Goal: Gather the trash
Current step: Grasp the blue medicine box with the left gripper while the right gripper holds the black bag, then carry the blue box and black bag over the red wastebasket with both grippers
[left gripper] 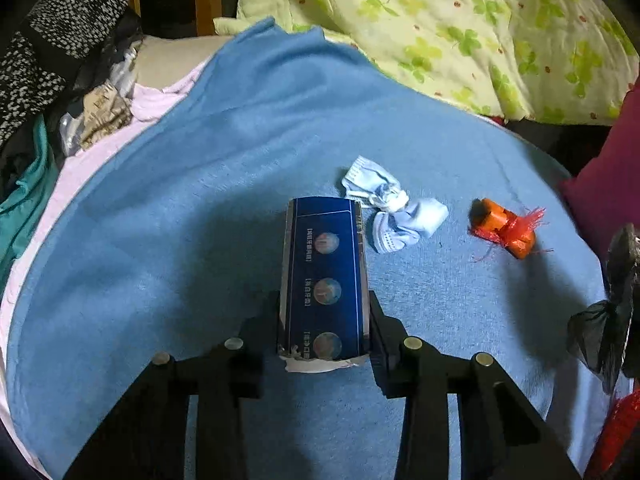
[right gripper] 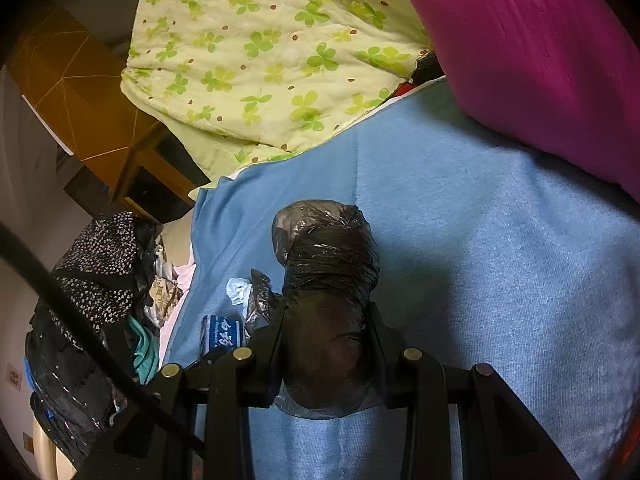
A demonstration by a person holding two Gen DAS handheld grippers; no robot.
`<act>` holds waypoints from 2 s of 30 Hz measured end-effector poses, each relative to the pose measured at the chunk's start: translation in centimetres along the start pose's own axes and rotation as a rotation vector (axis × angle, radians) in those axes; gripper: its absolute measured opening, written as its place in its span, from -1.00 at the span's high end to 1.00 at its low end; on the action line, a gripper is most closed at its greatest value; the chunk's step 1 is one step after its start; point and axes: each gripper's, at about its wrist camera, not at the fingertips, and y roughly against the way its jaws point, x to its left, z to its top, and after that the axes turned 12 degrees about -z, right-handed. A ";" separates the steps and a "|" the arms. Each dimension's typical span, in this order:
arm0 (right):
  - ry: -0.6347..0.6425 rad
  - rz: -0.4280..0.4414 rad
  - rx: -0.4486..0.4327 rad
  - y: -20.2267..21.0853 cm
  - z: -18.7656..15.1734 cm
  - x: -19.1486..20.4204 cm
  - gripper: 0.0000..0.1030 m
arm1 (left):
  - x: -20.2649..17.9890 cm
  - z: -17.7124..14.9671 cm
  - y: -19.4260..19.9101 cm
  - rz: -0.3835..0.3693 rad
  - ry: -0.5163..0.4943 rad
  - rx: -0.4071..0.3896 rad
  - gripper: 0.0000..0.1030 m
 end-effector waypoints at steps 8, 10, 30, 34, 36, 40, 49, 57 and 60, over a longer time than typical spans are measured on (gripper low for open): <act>0.011 0.004 -0.031 0.9 -0.3 0.2 0.27 | -1.5 -1.9 6.1 -0.023 -0.097 -0.096 0.22; 0.016 0.005 -0.041 1.4 -0.4 0.4 0.27 | -2.5 -2.3 7.8 -0.022 -0.133 -0.120 0.22; 0.166 0.026 -0.265 13.5 -3.3 0.7 0.27 | -13.3 -6.1 20.4 -0.057 -0.385 -0.348 0.22; 0.192 -0.011 -0.301 14.6 -4.0 0.6 0.27 | -14.1 -6.7 22.0 -0.066 -0.403 -0.375 0.22; 0.202 -0.019 -0.322 15.2 -4.5 0.5 0.27 | -14.4 -7.1 22.5 -0.063 -0.413 -0.385 0.22; 0.188 -0.015 -0.349 16.7 -6.0 -0.2 0.27 | -14.8 -7.9 24.0 -0.071 -0.430 -0.408 0.22; 0.145 -0.011 -0.403 20.4 -9.3 -1.8 0.27 | -15.4 -9.2 26.3 -0.087 -0.453 -0.437 0.22; 0.128 -0.015 -0.468 25.9 -11.0 -3.2 0.27 | -16.9 -10.3 28.3 -0.117 -0.481 -0.455 0.22; 0.108 -0.020 -0.503 28.7 -11.1 -3.9 0.27 | -17.6 -10.7 29.1 -0.130 -0.491 -0.465 0.22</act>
